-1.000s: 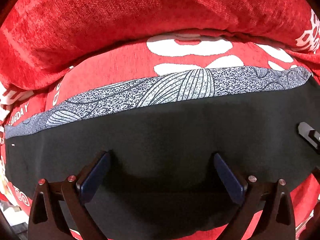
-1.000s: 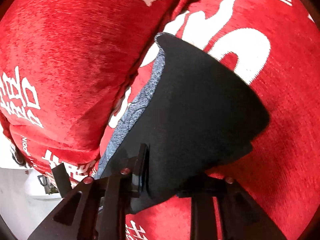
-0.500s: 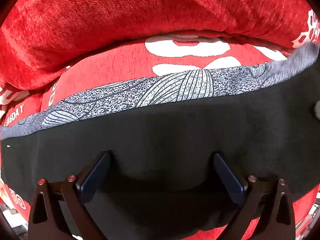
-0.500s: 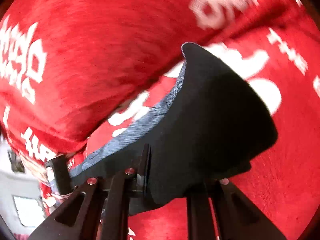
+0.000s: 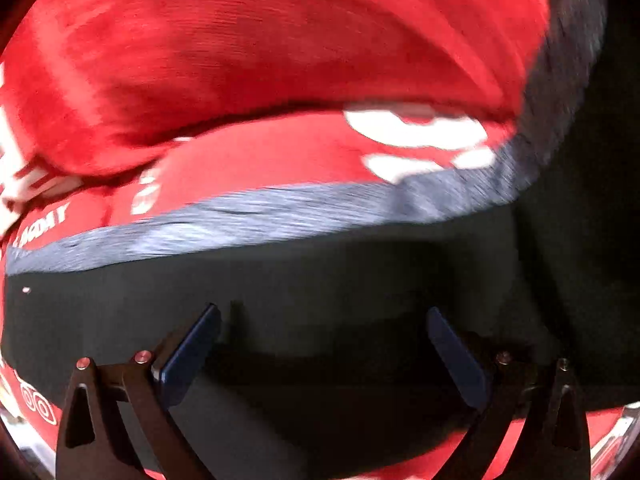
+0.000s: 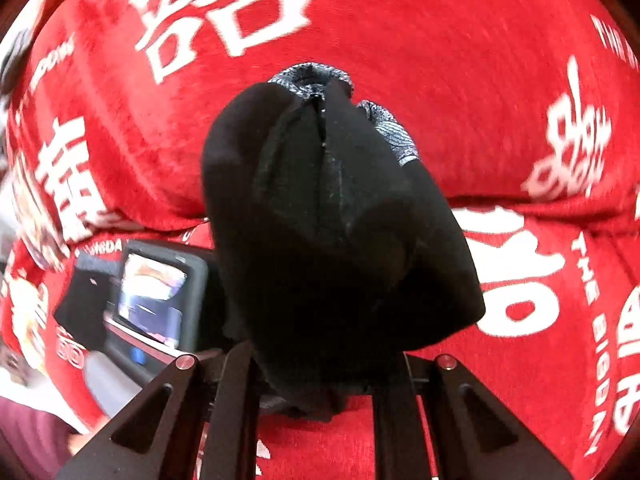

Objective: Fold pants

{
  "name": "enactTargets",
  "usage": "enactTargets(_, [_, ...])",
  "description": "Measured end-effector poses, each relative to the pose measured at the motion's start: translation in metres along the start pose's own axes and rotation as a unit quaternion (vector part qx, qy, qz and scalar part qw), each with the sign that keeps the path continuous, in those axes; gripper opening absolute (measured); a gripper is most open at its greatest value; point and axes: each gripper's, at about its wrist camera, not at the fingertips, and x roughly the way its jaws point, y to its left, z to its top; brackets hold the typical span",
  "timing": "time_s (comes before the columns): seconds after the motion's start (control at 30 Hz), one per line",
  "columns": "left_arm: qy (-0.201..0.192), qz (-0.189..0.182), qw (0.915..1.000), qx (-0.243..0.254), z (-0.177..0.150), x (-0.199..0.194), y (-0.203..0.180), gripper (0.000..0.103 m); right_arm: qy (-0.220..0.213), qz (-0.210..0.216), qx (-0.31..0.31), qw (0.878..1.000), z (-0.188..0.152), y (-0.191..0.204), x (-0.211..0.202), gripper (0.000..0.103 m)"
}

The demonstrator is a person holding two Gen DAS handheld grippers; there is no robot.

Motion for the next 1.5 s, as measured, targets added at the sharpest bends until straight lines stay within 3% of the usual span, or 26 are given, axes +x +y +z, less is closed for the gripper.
enactTargets(0.27, [-0.002,0.06,0.9977,-0.032,-0.016,-0.029,0.145,0.103,0.014,-0.084,-0.117,0.989,-0.015,0.099,0.024,0.015])
enactTargets(0.5, [0.018,0.093,0.9915,-0.09,-0.047,-0.039,0.239,0.103,0.085,-0.124,-0.202,0.968,-0.055,0.203,0.102,0.025])
enactTargets(0.53, [0.021,0.092,0.9909,-0.096,-0.051,-0.039,0.249,0.103,0.09,-0.141,-0.212,0.963,-0.062,0.213,0.111,0.026])
enactTargets(0.6, [0.027,0.087,0.99,-0.108,-0.057,-0.036,0.263,0.103,0.092,-0.175,-0.228,0.953,-0.07,0.225,0.118,0.041])
enactTargets(0.7, [0.03,0.082,0.9891,-0.119,-0.06,-0.039,0.274,0.103,0.097,-0.189,-0.248,0.945,-0.077,0.25,0.11,0.046])
enactTargets(0.83, [0.026,0.071,0.9908,-0.112,-0.056,-0.046,0.275,0.103,0.077,-0.137,-0.266,0.951,-0.079,0.277,0.075,0.051])
enactTargets(0.9, [0.023,0.047,0.9939,-0.097,-0.051,-0.053,0.265,0.103,0.087,-0.056,-0.217,0.971,-0.074,0.272,0.059,0.052])
enactTargets(0.93, [0.02,0.034,0.9953,-0.088,-0.048,-0.056,0.259,0.103,0.103,0.013,-0.146,0.984,-0.069,0.252,0.052,0.052])
enactTargets(1.03, [0.01,-0.011,0.9986,-0.051,-0.038,-0.065,0.229,0.103,0.111,0.096,0.044,0.988,-0.064,0.188,0.043,0.052])
enactTargets(1.1, [0.009,-0.041,0.9985,-0.034,-0.031,-0.067,0.208,0.103,0.116,0.126,0.164,0.971,-0.066,0.135,0.047,0.052])
enactTargets(1.17, [0.018,-0.07,0.9972,-0.019,-0.025,-0.063,0.184,0.103,0.119,0.147,0.242,0.952,-0.072,0.098,0.052,0.052])
enactTargets(1.27, [0.033,-0.096,0.9949,-0.005,-0.018,-0.051,0.153,0.101,0.135,0.2,0.344,0.908,-0.088,0.058,0.068,0.052])
enactTargets(1.3, [0.042,-0.103,0.9938,-0.003,-0.016,-0.044,0.144,0.097,0.136,0.212,0.371,0.894,-0.094,0.048,0.073,0.052])
enactTargets(1.33, [0.052,-0.108,0.9928,-0.002,-0.015,-0.039,0.139,0.086,0.138,0.221,0.394,0.881,-0.101,0.042,0.077,0.052])
enactTargets(1.37, [0.064,-0.114,0.9914,-0.003,-0.015,-0.033,0.134,0.08,0.137,0.227,0.404,0.875,-0.105,0.039,0.079,0.052])
enactTargets(1.43, [0.082,-0.121,0.9892,-0.008,-0.016,-0.023,0.127,0.079,0.134,0.235,0.412,0.87,-0.109,0.035,0.084,0.052])
enactTargets(1.5, [0.093,-0.122,0.9881,-0.01,-0.018,-0.014,0.125,0.065,0.137,0.237,0.419,0.866,-0.114,0.036,0.089,0.052])
